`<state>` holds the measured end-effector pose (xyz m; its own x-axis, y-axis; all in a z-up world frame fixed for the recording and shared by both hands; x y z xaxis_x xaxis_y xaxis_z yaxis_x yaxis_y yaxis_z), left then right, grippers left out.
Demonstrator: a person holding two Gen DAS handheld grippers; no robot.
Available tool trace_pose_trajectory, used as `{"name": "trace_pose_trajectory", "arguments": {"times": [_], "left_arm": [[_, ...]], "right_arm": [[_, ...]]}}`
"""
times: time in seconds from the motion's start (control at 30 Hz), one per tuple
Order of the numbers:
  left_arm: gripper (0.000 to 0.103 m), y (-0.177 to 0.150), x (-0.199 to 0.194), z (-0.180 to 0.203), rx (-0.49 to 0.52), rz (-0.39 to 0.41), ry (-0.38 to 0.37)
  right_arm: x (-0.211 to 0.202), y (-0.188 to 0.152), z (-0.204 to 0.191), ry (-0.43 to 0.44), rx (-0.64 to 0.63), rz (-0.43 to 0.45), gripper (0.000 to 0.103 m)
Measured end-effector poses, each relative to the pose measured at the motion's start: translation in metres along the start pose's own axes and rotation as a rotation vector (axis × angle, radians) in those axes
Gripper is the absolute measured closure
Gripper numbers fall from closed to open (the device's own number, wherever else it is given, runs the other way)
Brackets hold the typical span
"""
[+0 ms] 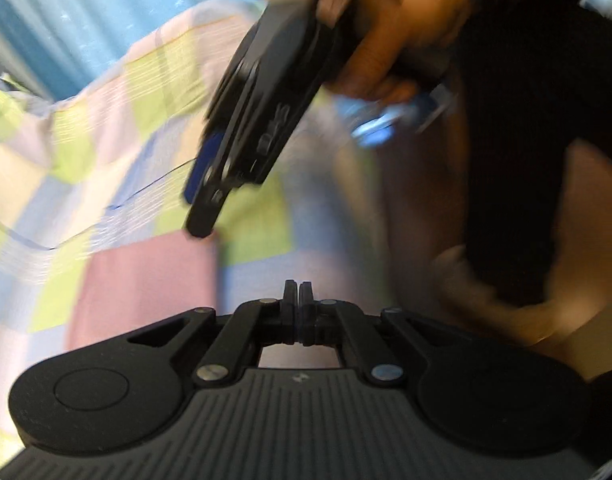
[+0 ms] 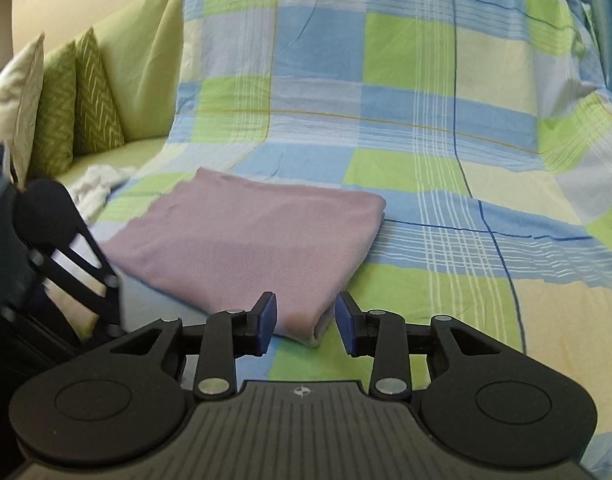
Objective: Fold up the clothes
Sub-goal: 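Bring the left gripper over the shirt and grasp its end with both grippers, then pinch the end of the folded lilac shirt with both grippers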
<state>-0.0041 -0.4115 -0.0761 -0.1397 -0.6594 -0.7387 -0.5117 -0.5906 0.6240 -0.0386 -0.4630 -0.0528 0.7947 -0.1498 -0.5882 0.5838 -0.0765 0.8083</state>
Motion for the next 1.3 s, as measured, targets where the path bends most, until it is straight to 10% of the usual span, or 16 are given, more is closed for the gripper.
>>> {"name": "trace_pose_trajectory", "arguments": {"times": [0.27, 0.47, 0.63, 1.0, 1.13, 1.3], "left_arm": [[0.096, 0.0, 0.003, -0.006, 0.015, -0.078, 0.081], [0.091, -0.014, 0.01, -0.04, -0.055, -0.127, 0.247], [0.088, -0.011, 0.021, -0.049, -0.045, -0.124, 0.293], [0.103, -0.015, 0.018, -0.04, 0.035, -0.111, 0.322], [0.103, -0.011, 0.018, -0.035, 0.062, -0.099, 0.314], [0.103, -0.009, 0.016, -0.014, 0.103, -0.105, 0.263]], "right_arm": [[-0.004, -0.007, -0.008, 0.003, -0.034, 0.002, 0.052], [0.005, -0.018, -0.026, -0.088, -0.264, -0.031, 0.051], [0.017, -0.026, -0.052, -0.205, -0.665, 0.013, 0.025], [0.049, -0.03, -0.066, -0.22, -0.992, 0.036, 0.07], [0.055, -0.026, -0.064, -0.178, -0.921, 0.02, 0.096], [0.059, -0.011, -0.056, -0.131, -0.742, 0.002, 0.096]]}}
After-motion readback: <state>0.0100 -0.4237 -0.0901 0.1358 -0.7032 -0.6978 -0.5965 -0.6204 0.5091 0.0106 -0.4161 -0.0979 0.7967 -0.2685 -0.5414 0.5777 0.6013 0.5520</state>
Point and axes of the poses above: each gripper's, at about its wrist camera, not at the fingertips, and x roughly the way its jaws point, z to its right, y to its top, the point moved 9 cm from there along x, roughly the way its jaws point, and after that the axes turned 7 degrees about -y, right-handed, at the moved point
